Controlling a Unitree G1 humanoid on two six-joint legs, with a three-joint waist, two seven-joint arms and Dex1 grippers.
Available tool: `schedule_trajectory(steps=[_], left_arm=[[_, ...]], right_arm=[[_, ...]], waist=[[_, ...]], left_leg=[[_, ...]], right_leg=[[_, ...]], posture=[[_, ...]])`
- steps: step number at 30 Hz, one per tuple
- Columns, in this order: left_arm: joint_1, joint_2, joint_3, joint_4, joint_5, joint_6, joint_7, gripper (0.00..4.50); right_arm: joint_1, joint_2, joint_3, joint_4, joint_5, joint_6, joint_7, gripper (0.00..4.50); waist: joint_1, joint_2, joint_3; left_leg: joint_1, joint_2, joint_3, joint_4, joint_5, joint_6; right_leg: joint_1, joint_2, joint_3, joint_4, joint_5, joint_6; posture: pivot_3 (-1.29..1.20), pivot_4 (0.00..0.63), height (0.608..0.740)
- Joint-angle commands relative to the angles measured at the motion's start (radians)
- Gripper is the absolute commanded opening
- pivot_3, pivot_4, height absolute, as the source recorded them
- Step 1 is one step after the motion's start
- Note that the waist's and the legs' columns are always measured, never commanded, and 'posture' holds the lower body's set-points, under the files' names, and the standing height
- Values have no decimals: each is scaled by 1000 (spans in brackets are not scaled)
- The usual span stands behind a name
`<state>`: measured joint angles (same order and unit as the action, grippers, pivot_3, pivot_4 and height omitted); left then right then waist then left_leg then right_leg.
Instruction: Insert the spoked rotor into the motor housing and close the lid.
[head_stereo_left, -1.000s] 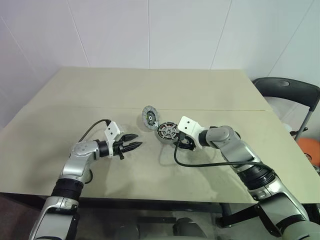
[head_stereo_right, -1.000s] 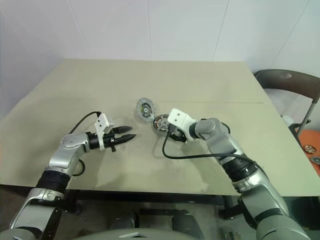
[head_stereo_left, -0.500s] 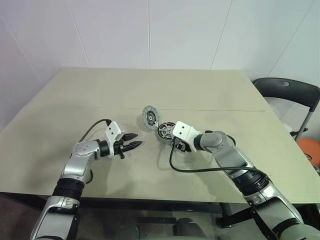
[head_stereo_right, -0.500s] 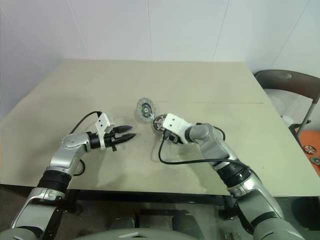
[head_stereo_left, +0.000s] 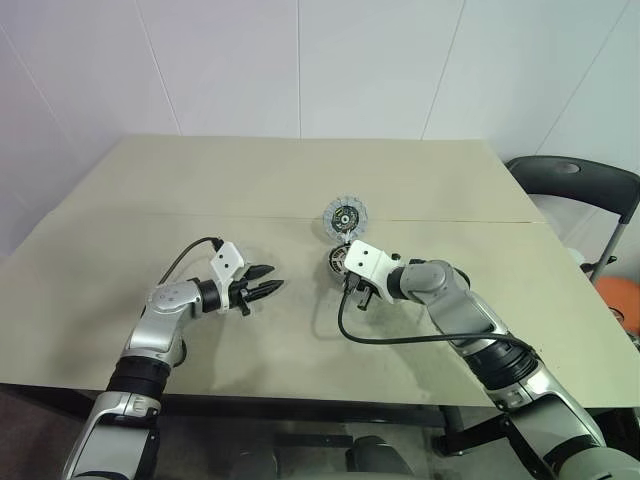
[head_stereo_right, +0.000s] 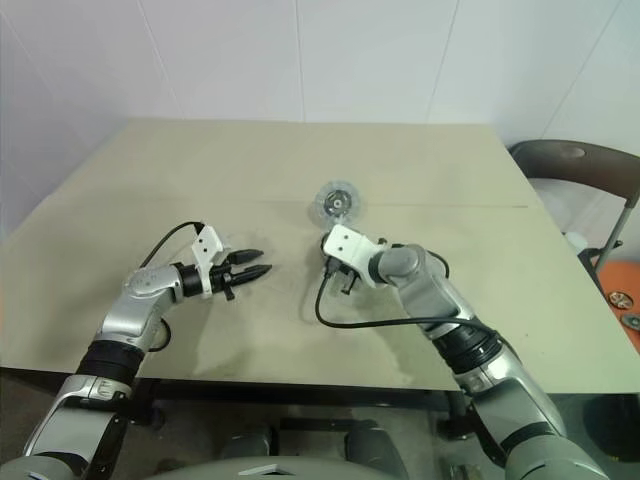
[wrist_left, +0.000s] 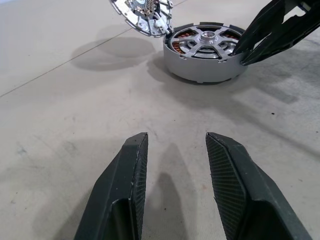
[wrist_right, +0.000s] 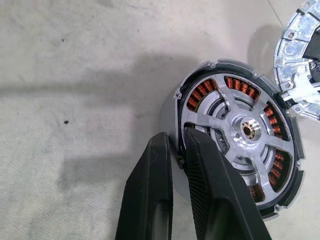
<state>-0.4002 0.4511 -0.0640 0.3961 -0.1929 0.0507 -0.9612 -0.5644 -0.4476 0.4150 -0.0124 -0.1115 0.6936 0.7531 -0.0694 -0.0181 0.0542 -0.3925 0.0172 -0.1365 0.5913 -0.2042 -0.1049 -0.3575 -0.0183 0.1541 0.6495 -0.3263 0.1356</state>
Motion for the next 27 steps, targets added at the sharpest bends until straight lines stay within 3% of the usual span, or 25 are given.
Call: schedule_trajectory(steps=[1,6,11,14,24,27], left_arm=[[-24,2,-4,-15,16,-21,6,1940],[-13,5,-2,-41,10,-10,0,1940],[-10,8,-1,-46,10,-7,-1,1940],[-7,5,-3,-51,9,-3,0,1940],[-10,-2,-11,-33,19,-5,3,1940],[-10,-3,-11,-32,21,-5,7,1940]], right_arm=[[-52,47,-76,-82,83,68,16,531],[-52,67,-83,-143,156,169,41,531],[-44,46,-37,-106,90,134,-23,531],[-46,23,-36,-100,81,125,-30,1128],[-58,-55,-17,-77,53,96,-18,4419],[-57,-73,9,-58,22,82,-19,4419]], waist=[[-1,0,0],[2,0,0],[0,0,0],[1,0,0],[0,0,0],[0,0,0]], left_leg=[[0,0,0,0,0,0],[0,0,0,0,0,0],[0,0,0,0,0,0],[0,0,0,0,0,0],[0,0,0,0,0,0],[0,0,0,0,0,0]], right_leg=[[0,0,0,0,0,0],[0,0,0,0,0,0],[0,0,0,0,0,0],[0,0,0,0,0,0],[0,0,0,0,0,0],[0,0,0,0,0,0]], posture=[[0,0,740],[0,0,740],[0,0,740],[0,0,740],[0,0,740],[0,0,740]])
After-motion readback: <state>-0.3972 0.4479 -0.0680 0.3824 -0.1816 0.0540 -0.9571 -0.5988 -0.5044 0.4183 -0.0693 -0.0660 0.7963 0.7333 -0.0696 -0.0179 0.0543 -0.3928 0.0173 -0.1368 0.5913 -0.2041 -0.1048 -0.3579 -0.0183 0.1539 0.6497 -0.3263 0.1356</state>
